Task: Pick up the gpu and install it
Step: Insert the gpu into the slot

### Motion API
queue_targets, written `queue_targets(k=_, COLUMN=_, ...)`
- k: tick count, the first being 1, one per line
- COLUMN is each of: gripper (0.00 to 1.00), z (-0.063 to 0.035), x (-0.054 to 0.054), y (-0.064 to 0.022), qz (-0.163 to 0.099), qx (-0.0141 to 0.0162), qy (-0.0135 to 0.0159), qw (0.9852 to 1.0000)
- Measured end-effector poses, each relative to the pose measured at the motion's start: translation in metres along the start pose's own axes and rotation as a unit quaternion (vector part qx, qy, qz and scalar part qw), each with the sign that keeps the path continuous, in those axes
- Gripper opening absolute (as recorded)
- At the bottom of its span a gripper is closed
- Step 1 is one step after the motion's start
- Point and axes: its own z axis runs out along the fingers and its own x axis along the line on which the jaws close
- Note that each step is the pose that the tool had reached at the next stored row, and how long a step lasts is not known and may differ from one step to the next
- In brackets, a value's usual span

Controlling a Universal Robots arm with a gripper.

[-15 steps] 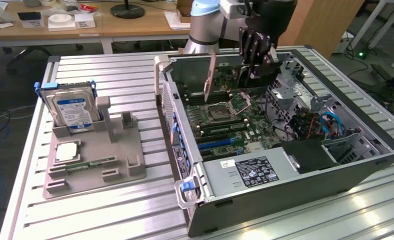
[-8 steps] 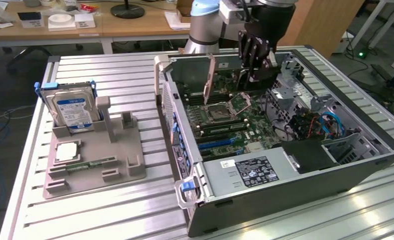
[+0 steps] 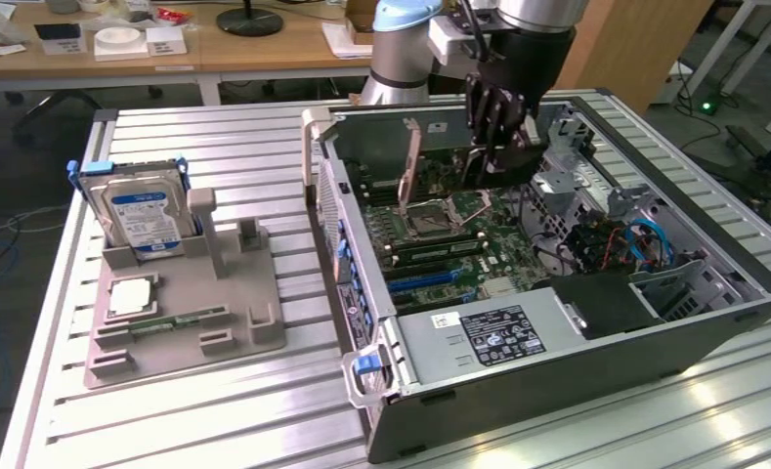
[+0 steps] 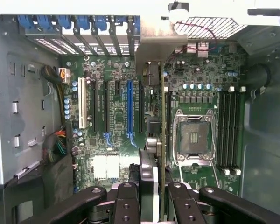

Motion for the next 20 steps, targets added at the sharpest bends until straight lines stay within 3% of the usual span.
queue_targets(k=5, gripper=0.28, z=0.0039, x=0.001, y=0.0001, qz=0.000, qx=-0.0001, qy=0.0001, qw=1.0000)
queue_targets(k=8, gripper=0.28, z=0.0056, x=0.001, y=0.0001, qz=0.000, qx=-0.0003, qy=0.0027, qw=1.0000)
queue_targets(k=20, gripper=0.28, z=0.0174, x=0.001, y=0.0034, qz=0.000, qx=-0.0011, qy=0.0048, qw=1.0000)
